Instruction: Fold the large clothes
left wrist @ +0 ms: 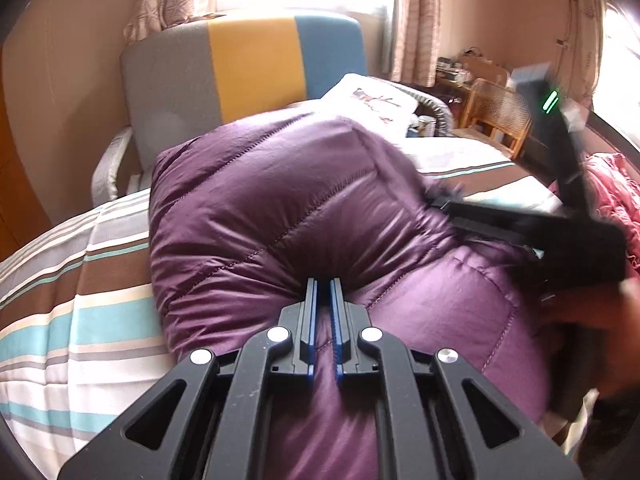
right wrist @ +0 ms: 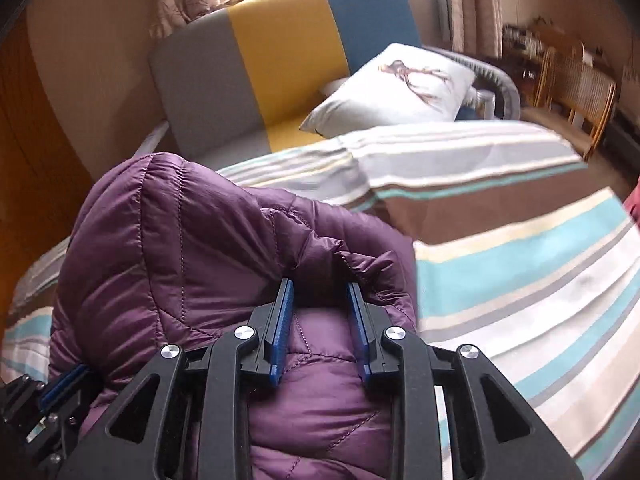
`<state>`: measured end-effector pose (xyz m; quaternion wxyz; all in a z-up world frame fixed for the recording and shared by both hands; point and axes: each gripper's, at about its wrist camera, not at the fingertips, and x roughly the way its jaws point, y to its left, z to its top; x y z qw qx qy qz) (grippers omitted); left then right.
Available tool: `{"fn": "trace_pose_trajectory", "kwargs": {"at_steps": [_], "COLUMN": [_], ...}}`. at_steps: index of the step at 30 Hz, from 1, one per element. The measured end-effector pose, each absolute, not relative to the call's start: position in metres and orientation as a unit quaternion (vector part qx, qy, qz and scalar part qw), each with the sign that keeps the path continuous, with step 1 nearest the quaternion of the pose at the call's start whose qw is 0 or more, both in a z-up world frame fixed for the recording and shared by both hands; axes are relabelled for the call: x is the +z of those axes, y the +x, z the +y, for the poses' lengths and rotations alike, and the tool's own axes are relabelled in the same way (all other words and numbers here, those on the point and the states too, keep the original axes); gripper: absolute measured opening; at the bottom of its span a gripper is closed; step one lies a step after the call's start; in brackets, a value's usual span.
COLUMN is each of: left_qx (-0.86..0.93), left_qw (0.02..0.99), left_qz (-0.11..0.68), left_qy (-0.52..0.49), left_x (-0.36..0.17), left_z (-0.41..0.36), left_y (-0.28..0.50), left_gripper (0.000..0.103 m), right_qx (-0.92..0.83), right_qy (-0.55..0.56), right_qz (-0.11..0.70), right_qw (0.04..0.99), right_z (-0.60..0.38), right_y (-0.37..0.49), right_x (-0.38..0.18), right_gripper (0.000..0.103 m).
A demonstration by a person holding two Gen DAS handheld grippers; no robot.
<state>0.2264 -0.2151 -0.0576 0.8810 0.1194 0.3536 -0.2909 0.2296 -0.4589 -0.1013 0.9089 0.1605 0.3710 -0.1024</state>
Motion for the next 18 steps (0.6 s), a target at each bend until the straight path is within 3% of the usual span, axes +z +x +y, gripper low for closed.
{"fn": "trace_pose_trajectory", "kwargs": {"at_steps": [3,6,8,10,18], "left_qx": [-0.298,-0.3,-0.284,-0.262,-0.232], "left_qw": [0.874,0.866,0.875,0.883,0.88], "left_qz": [0.37,0.394,0.387,0.378,0.394], "left_qy": [0.104,0.059,0.064,0.093,0.133], "left_x": [-0.049,-0.032,-0.021,-0.017,-0.071], "left_z": [-0.213,-0.21,-0.217,-0.23,-0.251], "left_y": [0.229,0.245,0.256,0.27,0.308], "left_gripper": [0.007,0.022,0.027,0.04,0.047], "right_qx": [-0.113,-0.119,-0.12,-0.121,-0.12], "right_qy": [0.134,0.127,0.126,0.123,0.123], "right_qz": [0.363,0.359,0.359,0.36,0.366], "right_qw": [0.915,0.917,0.917,0.917,0.914], "right_z": [-0.449,-0.446,-0.447,-0.444,-0.444], "right_y": [0.225,0.225,0.225,0.225,0.235], "right_x": [-0.102,-0.101,-0.103,-0.103,-0.11], "right_gripper": [0.026,0.026,0.026,0.026,0.026]}}
